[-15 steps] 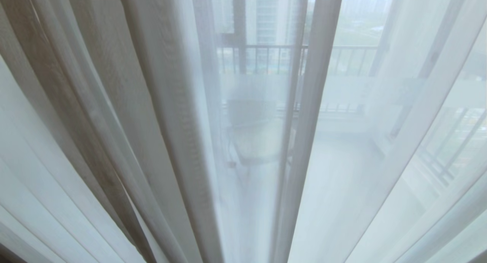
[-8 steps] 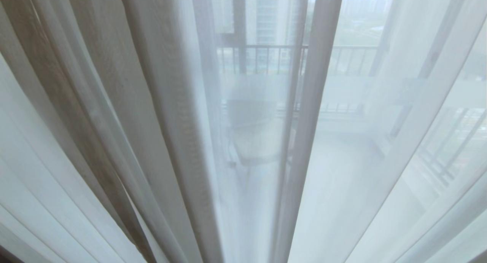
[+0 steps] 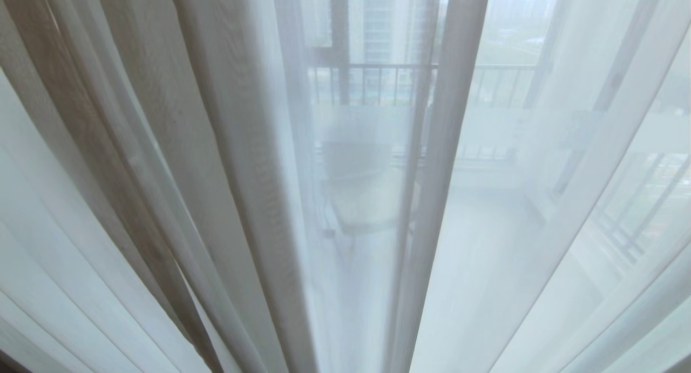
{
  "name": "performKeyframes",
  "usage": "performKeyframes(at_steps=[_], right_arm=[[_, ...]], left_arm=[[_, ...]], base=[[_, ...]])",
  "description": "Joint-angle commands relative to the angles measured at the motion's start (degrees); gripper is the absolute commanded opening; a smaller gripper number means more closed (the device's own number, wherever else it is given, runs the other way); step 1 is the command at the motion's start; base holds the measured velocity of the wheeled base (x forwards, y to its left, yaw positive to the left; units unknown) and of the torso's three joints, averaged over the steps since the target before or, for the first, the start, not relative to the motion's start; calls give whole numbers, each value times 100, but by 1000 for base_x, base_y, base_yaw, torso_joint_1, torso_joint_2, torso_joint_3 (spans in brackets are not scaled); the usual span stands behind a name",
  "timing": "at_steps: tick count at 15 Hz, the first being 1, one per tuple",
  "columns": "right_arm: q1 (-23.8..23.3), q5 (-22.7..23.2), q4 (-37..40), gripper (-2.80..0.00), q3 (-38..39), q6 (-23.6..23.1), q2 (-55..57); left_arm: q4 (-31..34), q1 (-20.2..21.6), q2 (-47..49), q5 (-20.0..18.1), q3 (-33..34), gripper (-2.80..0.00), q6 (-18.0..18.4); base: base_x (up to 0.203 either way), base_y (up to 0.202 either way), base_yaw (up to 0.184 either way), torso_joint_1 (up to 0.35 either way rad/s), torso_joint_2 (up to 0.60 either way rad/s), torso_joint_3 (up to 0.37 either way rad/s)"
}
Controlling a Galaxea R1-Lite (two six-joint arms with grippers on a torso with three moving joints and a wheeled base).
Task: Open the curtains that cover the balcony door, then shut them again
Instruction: Close the outer curtains on both sides
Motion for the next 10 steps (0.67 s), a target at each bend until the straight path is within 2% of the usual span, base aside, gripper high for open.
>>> performKeyframes(at_steps=[1,10], right_arm=[[1,2,-2,-280,0,-4,0],[1,2,-2,-280,0,-4,0]], left_arm=[[-5,2,-16,3,-1,-280,-6],[-11,2,-16,3,8,-280,-23]], base=[[0,0,0,0,0,0],[0,0,0,0,0,0]])
